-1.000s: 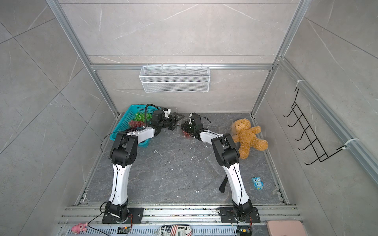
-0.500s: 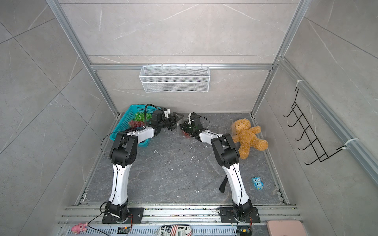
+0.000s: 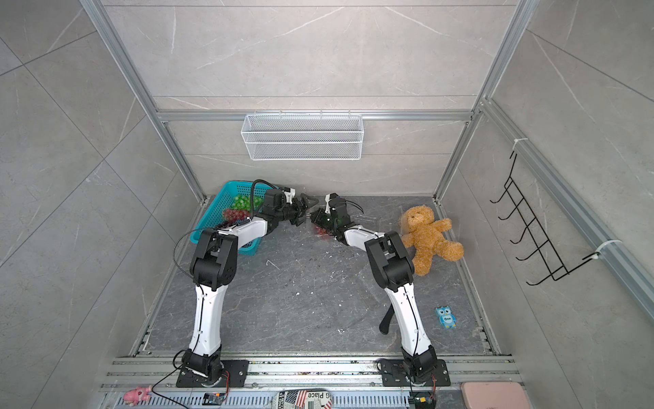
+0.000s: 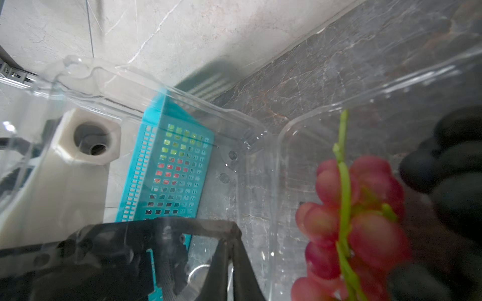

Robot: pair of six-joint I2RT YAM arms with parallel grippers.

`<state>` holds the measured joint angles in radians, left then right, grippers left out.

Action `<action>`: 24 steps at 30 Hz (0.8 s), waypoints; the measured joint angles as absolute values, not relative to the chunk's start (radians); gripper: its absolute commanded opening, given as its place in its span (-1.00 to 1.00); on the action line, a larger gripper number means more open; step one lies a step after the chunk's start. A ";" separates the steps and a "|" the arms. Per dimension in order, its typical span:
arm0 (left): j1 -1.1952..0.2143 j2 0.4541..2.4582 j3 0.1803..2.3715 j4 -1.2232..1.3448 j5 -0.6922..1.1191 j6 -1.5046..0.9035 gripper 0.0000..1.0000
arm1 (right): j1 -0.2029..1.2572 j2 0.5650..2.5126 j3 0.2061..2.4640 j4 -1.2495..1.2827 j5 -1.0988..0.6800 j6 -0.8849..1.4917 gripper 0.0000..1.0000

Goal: Pack grapes into containers
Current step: Close the packing box at the center of the board.

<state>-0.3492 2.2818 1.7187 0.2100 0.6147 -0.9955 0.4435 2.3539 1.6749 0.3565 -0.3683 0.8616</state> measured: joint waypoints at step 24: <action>-0.349 2.270 1.955 -0.289 0.507 -0.822 1.00 | 0.443 2.354 1.676 0.354 -0.387 0.861 -0.79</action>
<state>-0.3489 2.2704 1.9553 -0.2893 0.5068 -0.8219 0.4427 2.3539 1.6764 0.3538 -0.3866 0.8608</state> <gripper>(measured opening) 0.999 0.104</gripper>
